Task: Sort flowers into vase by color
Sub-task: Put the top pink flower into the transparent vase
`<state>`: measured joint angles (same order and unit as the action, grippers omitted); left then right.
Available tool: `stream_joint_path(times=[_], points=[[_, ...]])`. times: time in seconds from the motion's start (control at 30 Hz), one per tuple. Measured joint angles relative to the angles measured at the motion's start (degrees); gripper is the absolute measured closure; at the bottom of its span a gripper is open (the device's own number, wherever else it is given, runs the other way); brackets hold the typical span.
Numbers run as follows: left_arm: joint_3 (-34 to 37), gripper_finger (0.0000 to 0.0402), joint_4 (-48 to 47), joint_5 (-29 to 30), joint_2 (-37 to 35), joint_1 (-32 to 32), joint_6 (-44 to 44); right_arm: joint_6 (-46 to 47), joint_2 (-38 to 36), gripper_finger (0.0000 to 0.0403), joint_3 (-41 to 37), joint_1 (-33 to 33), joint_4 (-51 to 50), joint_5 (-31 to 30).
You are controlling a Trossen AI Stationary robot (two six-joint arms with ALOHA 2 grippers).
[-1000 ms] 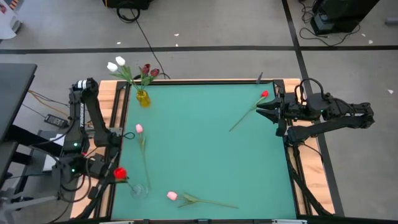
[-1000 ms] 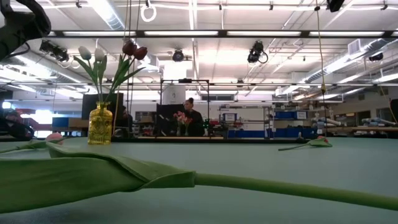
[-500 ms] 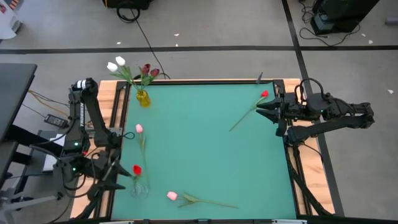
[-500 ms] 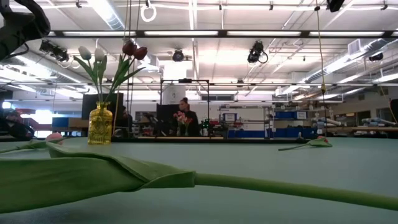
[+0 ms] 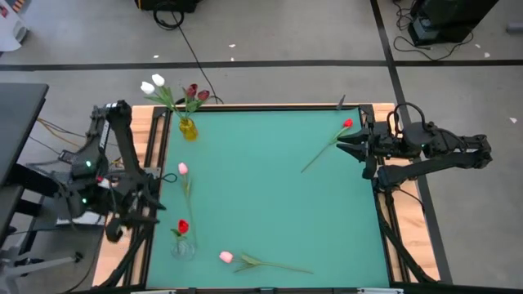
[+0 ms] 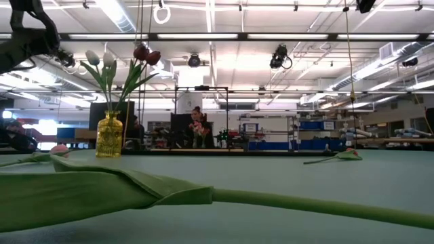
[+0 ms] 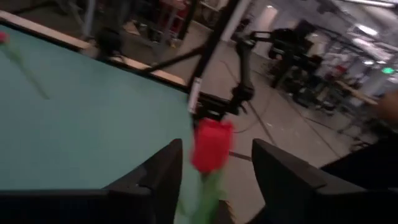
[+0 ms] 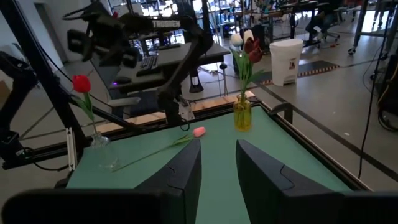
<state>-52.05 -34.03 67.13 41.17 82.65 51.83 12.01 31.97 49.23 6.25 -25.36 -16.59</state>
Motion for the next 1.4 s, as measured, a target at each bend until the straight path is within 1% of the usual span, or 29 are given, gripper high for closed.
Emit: stream_joint_path(times=[0.07, 0.13, 0.27, 0.4, 0.5, 0.53, 0.57, 0.7, 0.77, 0.83, 0.97, 1.13, 1.2, 1.3, 1.4], points=[[-3.07, 0.0225, -8.40, 0.91, -1.21, -1.06, 3.87, 0.00, 0.00, 0.0293, 0.00, 0.00, 0.00, 0.00], [-5.73, 0.0242, -16.41, 0.98, -2.60, -3.43, 7.86, 0.00, 0.00, 0.0293, 0.00, 0.00, 0.01, -0.01], [-9.31, 0.0272, -30.10, 1.16, -5.36, -11.47, 16.21, 0.00, 0.00, 0.0293, 0.00, -0.01, 0.00, 0.01], [-9.13, 0.0299, -36.46, 0.76, -7.17, -22.95, 22.63, 0.00, 0.00, 0.0293, 0.00, 0.01, 0.00, -0.01], [-6.37, 0.0322, -37.71, 0.40, -7.30, -33.62, 29.62, 0.00, 0.00, 0.0293, 0.00, -0.01, 0.00, -0.01], [-4.99, 0.0331, -37.64, -1.45, -7.15, -37.17, 30.95, 0.00, 0.00, 0.0293, 0.00, 0.00, 0.00, 0.01], [-3.34, 0.0339, -37.54, -4.55, -7.03, -40.58, 32.09, 0.00, 0.00, 0.0293, 0.00, 0.01, 0.00, 0.00], [3.64, 0.0368, -35.85, -20.71, -6.04, -52.96, 35.99, 0.00, 0.00, 0.0293, 0.00, 0.01, 0.00, 0.01], [6.89, 0.0377, -33.16, -26.82, -5.28, -57.48, 36.04, 0.00, 0.00, 0.0293, 0.00, -0.01, 0.02, 0.00], [9.60, 0.0383, -29.91, -30.55, -4.18, -61.12, 35.83, 0.00, 0.00, 0.0293, 0.00, 0.01, 0.01, -0.01], [14.78, 0.0389, -22.40, -36.22, -0.87, -66.86, 34.52, 0.00, 0.00, 0.0293, 0.00, -0.01, 0.00, 0.01], [21.87, 0.0395, -13.56, -47.32, 3.56, -73.32, 34.31, 0.00, 0.00, 0.0293, 0.00, 0.01, 0.00, -0.01], [23.59, 0.0396, -12.90, -51.11, 5.50, -75.15, 34.12, 0.00, 0.00, 0.0293, 0.00, 0.01, 0.00, -0.01], [23.56, 0.0398, -14.55, -55.02, 8.56, -77.52, 31.95, 0.00, 0.00, 0.0293, 0.00, 0.01, 0.00, -0.01], [22.51, 0.0399, -18.47, -55.91, 11.13, -79.07, 32.87, 0.00, 0.00, 0.0293, 0.00, 0.00, 0.01, -0.01]])
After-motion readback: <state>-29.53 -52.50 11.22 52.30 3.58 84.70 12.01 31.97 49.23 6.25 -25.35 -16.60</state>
